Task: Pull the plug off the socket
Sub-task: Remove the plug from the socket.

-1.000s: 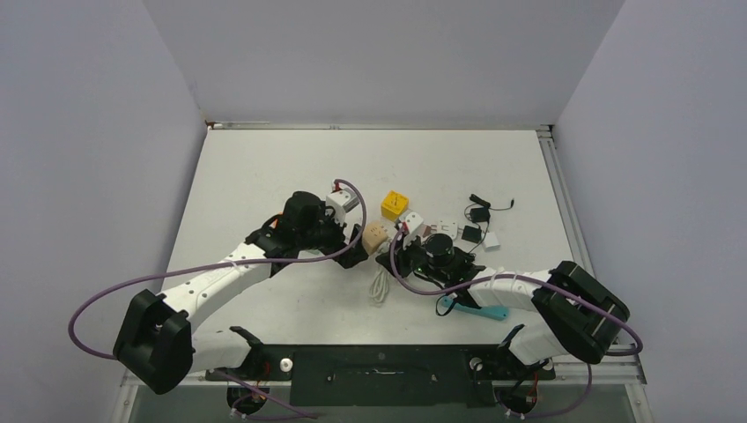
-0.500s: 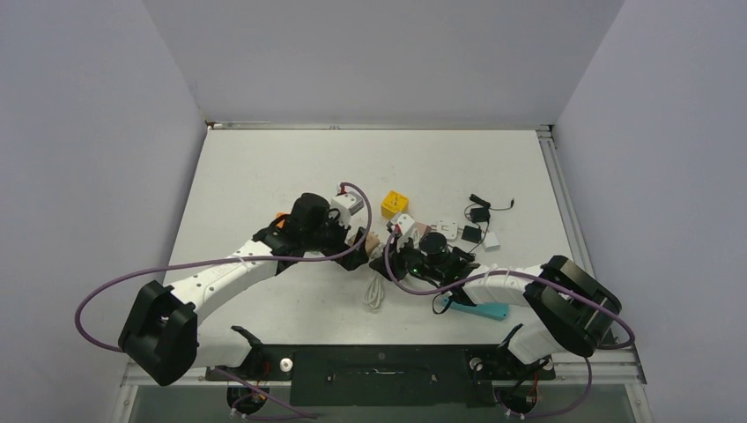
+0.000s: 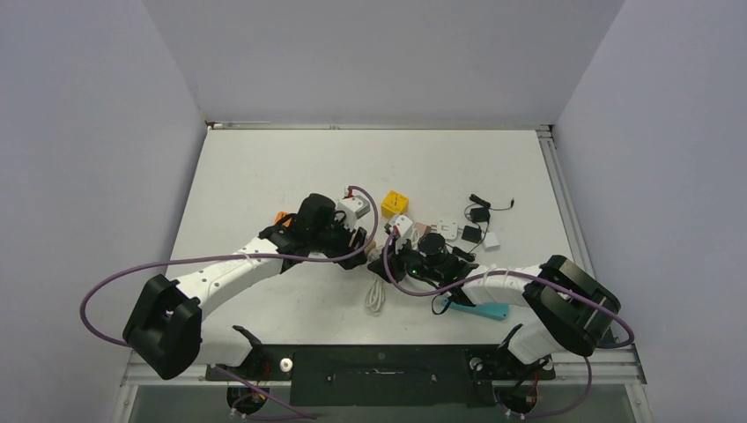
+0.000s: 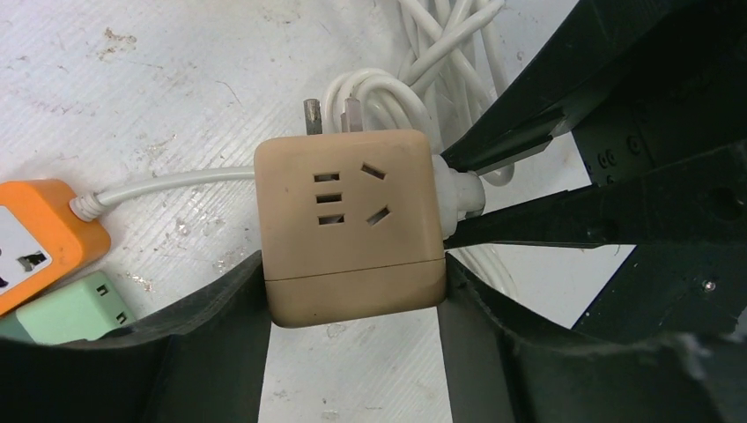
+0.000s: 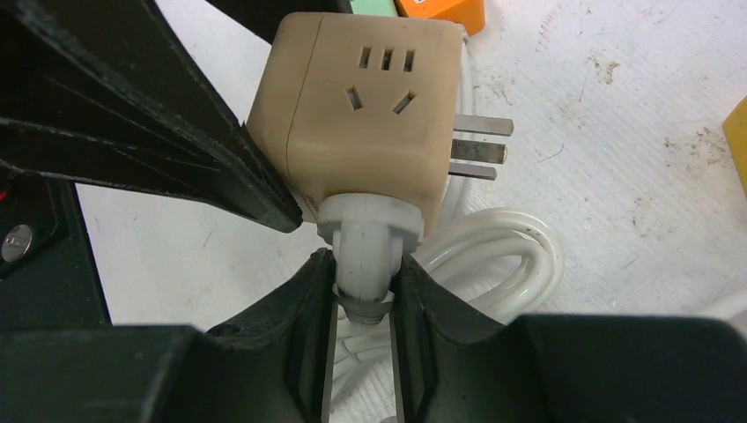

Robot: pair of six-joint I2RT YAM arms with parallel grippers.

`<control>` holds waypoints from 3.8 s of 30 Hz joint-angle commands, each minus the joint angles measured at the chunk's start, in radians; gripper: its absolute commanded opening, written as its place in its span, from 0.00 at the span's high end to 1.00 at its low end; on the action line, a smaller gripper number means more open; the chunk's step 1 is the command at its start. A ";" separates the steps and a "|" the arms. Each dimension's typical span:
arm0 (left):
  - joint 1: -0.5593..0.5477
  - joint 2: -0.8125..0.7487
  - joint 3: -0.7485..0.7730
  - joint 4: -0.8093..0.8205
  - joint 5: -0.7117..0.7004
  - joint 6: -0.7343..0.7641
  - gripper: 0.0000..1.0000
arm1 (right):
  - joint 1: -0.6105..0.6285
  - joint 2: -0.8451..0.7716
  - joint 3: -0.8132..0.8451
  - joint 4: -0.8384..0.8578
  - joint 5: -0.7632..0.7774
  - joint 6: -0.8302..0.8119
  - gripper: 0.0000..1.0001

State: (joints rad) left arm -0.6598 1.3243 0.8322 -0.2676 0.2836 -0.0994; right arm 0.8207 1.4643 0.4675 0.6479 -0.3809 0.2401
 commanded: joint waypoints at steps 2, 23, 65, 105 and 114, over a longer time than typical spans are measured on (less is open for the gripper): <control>-0.013 0.011 0.054 -0.007 -0.009 0.018 0.67 | 0.019 -0.010 0.050 0.101 -0.012 -0.012 0.95; 0.051 0.057 0.055 0.005 -0.025 -0.062 1.00 | 0.144 -0.094 -0.013 0.152 0.192 -0.086 0.95; 0.105 0.046 0.055 0.020 0.051 -0.065 1.00 | 0.107 -0.097 -0.053 0.239 0.164 -0.029 0.95; 0.134 0.031 0.048 0.038 0.110 -0.053 1.00 | 0.014 -0.119 -0.096 0.308 0.073 0.046 0.95; 0.111 0.028 0.046 0.041 0.107 -0.043 1.00 | -0.021 -0.059 -0.077 0.344 -0.018 0.092 0.95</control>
State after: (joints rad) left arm -0.5541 1.3678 0.8536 -0.2279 0.4728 -0.1905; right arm 0.7876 1.4151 0.3679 0.8589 -0.3573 0.3012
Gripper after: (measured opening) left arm 0.555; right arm 0.232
